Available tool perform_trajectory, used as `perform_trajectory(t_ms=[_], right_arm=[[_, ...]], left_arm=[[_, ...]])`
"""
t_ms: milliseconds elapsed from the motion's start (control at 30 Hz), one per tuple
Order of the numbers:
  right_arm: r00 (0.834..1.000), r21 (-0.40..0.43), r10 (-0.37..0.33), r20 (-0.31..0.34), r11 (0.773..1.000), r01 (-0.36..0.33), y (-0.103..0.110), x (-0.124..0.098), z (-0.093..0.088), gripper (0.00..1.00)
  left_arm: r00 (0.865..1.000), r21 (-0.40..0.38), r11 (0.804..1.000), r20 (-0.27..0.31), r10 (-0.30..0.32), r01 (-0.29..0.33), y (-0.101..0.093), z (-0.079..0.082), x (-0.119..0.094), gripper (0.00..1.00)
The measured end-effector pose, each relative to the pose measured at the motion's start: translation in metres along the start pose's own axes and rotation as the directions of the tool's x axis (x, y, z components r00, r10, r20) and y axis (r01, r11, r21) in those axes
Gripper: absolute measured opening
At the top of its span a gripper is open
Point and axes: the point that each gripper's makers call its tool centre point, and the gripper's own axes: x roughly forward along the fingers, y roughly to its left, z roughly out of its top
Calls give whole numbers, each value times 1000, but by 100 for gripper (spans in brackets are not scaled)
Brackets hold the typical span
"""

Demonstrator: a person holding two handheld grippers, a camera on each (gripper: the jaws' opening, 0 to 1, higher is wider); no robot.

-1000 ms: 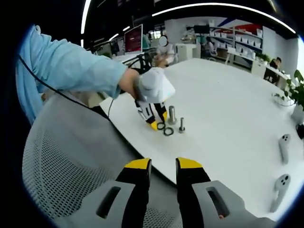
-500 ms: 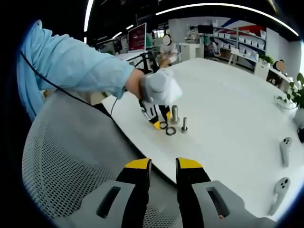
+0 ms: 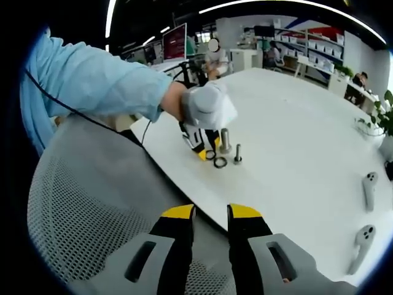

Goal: Place the washer onto the threaded stud by aligning its center hole with the stud, sliding it down to the base, and recovering from edge contact or off-axis alignment until the washer reaches the visible bottom stop.

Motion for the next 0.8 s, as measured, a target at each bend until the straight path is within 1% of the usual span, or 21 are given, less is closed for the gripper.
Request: perform_trajectory(t_ms=[367,533,633,733,800], right_arm=[[1000,2,-3,9,1000,3,0,-1,1,23],[1000,0,-6,10,1000,6,-1,-1,1,23],[1000,-5,-7,6,1000,7,-1,-1,1,23],[1000,-10,-8,4,1000,8,-1,-1,1,23],[1000,-8,-10,5,1000,10,-1,-1,1,23]], left_arm=[[1000,-10,1000,5,5,-5,0,-1,0,22],[999,-14,1000,32,-4,4,1,-2,-1,21],[999,10,1000,47,-4,3,0,-2,-1,21],[997,-9,1000,77,-11,12,2,-2,-2,21],[993,-50,999,115,-10,15,3,-1,-1,21]])
